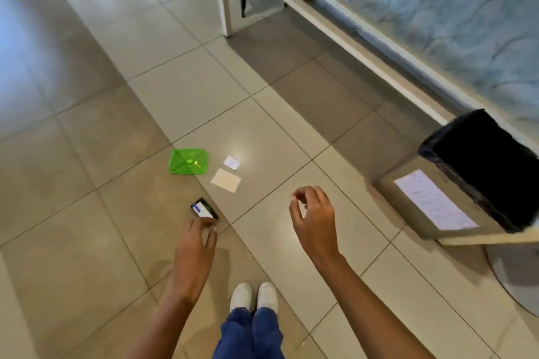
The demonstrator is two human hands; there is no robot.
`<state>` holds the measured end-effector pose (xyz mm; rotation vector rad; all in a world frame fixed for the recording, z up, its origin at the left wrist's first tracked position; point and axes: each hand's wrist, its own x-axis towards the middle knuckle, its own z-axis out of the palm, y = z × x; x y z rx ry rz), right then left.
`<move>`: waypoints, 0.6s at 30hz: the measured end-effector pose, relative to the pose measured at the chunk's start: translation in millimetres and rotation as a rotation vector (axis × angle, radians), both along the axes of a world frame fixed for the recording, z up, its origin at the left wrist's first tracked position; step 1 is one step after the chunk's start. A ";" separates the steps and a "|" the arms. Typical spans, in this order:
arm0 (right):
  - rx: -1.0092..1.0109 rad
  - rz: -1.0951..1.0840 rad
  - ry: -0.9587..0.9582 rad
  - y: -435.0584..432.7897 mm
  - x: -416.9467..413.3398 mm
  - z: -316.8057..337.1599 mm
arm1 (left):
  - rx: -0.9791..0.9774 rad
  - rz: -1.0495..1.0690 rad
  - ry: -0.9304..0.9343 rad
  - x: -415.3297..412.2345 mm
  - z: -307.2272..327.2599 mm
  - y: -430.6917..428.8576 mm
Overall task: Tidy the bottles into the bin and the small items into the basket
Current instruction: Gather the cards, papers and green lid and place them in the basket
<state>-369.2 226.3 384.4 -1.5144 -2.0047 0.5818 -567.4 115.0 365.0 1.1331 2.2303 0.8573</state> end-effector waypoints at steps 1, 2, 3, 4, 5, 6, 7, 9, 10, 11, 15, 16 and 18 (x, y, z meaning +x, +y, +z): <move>-0.019 0.021 -0.005 -0.5 -8.5 -6.9 | -0.028 0.037 -0.005 -7.5 -8.3 -7.1; -0.042 0.042 -0.012 -0.7 -17.6 -15.1 | -0.063 0.080 -0.011 -15.0 -18.2 -14.0; -0.070 0.061 -0.019 -1.4 -27.1 -24.4 | -0.102 0.116 -0.008 -21.9 -28.6 -20.6; -0.098 0.075 -0.026 -2.7 -35.7 -32.7 | -0.143 0.143 -0.001 -27.8 -38.8 -26.6; -0.131 0.094 -0.042 -4.7 -46.7 -44.2 | -0.184 0.175 0.000 -35.5 -51.9 -34.0; -0.164 0.111 -0.063 -6.7 -57.9 -56.4 | -0.219 0.211 -0.007 -43.3 -65.0 -41.0; -0.198 0.123 -0.080 -8.9 -69.6 -70.6 | -0.253 0.241 -0.011 -51.8 -78.9 -48.5; -0.272 0.123 -0.091 -11.3 -89.9 -99.6 | -0.294 0.267 0.009 -67.0 -106.7 -60.4; -0.305 0.120 -0.097 -11.6 -101.5 -118.7 | -0.309 0.269 0.021 -76.6 -124.7 -64.9; -0.328 0.117 -0.105 -11.5 -113.5 -139.3 | -0.332 0.273 0.028 -86.6 -144.0 -68.1; -0.387 0.133 -0.146 -11.2 -153.1 -227.1 | -0.427 0.318 0.032 -121.2 -225.7 -74.6; -0.389 0.145 -0.167 -10.5 -163.2 -252.1 | -0.442 0.333 0.032 -129.7 -249.2 -74.7; -0.385 0.179 -0.215 -6.9 -181.8 -304.0 | -0.469 0.339 0.034 -144.7 -298.8 -73.0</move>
